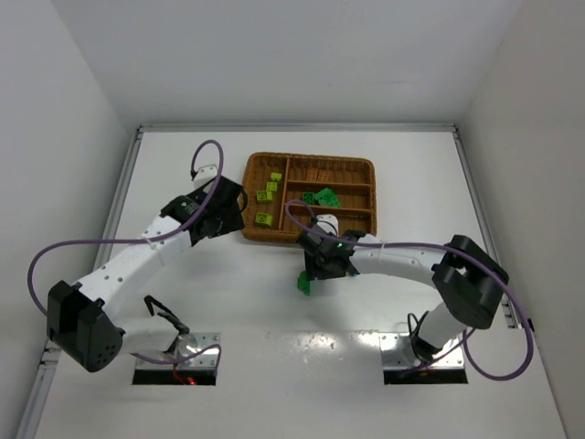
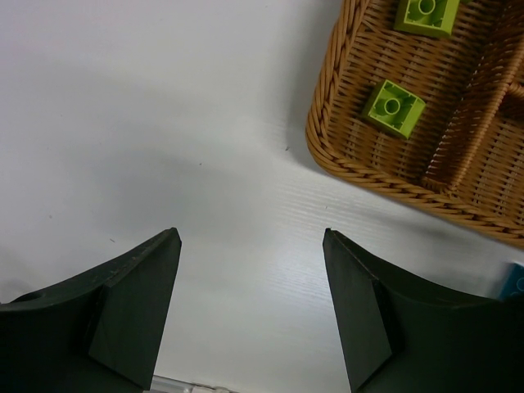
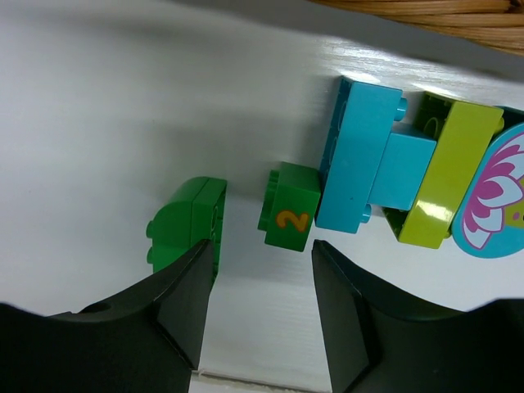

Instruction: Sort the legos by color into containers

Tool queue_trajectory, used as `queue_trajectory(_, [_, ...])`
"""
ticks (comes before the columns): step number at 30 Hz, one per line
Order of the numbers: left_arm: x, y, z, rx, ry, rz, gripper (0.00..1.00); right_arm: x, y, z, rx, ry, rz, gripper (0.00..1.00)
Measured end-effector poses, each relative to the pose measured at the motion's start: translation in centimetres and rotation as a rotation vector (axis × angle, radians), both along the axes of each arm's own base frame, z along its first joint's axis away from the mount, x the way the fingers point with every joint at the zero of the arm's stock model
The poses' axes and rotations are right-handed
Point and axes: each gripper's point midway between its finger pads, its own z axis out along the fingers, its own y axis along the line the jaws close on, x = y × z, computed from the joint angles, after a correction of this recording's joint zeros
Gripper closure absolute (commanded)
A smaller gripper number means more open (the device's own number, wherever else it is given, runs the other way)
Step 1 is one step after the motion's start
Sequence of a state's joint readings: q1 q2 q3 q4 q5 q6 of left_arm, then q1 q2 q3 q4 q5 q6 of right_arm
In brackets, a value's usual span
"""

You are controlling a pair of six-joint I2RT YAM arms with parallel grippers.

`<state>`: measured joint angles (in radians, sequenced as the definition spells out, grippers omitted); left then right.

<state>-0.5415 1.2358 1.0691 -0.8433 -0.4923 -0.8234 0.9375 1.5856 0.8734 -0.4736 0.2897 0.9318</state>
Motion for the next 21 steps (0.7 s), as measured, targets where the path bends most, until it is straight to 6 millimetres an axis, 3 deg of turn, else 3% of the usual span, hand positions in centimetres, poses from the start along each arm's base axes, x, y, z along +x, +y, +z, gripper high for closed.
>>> queue_trajectory(8, [0.0, 0.0, 0.0, -0.001, 0.001, -0.001, 0.23, 0.9, 0.4, -0.4, 0.018, -0.012, -0.025, 0.49])
queue_trajectory(14, [0.0, -0.1, 0.0, -0.003, 0.002, -0.003, 0.23, 0.7, -0.4, -2.7, -0.048, 0.026, -0.029, 0.53])
queue_trajectory(21, [-0.1, -0.2, 0.0, -0.007, 0.004, -0.006, 0.23, 0.9, -0.7, -3.1, -0.068, 0.023, -0.033, 0.76])
